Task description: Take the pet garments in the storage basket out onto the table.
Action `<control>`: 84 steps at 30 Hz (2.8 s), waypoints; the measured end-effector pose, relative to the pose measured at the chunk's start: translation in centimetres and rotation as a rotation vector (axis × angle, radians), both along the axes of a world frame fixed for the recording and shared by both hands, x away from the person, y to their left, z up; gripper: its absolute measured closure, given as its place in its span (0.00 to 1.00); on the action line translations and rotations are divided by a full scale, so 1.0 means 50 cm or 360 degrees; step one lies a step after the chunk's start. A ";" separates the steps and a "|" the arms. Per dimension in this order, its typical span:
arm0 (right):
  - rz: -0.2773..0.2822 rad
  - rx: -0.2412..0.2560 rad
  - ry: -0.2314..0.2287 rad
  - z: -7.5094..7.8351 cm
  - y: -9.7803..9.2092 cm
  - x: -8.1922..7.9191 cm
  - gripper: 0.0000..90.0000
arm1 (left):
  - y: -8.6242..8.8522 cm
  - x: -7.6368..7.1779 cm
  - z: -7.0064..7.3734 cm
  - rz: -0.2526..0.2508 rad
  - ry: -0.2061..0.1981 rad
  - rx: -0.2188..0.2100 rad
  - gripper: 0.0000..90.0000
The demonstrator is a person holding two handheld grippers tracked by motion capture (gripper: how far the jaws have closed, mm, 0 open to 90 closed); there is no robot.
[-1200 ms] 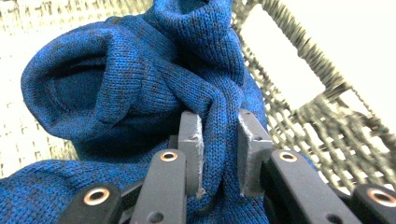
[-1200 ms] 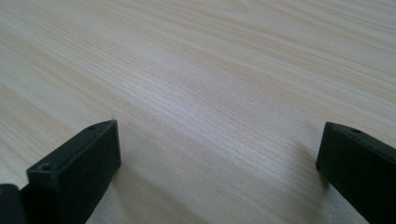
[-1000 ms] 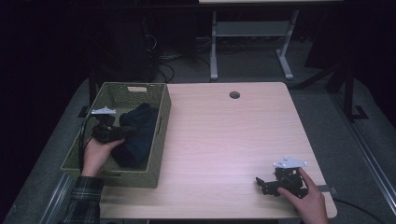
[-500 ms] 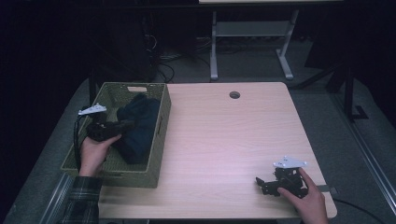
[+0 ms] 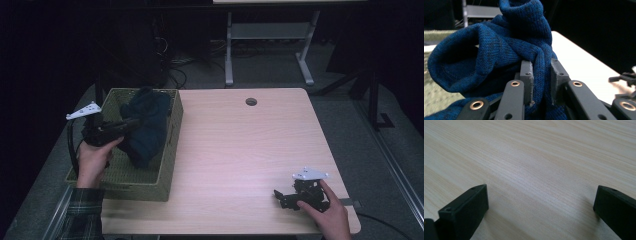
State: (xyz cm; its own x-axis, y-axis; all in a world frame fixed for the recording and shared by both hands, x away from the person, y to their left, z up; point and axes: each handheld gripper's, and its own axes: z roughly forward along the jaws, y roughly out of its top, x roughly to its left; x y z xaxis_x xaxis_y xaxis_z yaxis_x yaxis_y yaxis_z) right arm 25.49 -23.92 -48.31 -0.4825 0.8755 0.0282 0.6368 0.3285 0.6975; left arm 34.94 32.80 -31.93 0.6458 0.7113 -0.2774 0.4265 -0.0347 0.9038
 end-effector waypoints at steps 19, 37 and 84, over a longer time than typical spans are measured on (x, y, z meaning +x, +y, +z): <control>-0.0002 0.0002 0.0002 0.000 0.000 0.000 0.00 | -0.114 -0.013 0.062 -0.0257 -0.0103 -0.0032 0.84; -0.0004 0.0006 0.0004 0.000 0.001 0.000 0.00 | -0.237 0.004 0.062 -0.0435 -0.0118 -0.0003 0.84; -0.0001 0.0001 0.0005 0.000 0.000 0.000 0.00 | -0.595 0.068 -0.167 -0.0803 0.0229 0.0354 0.81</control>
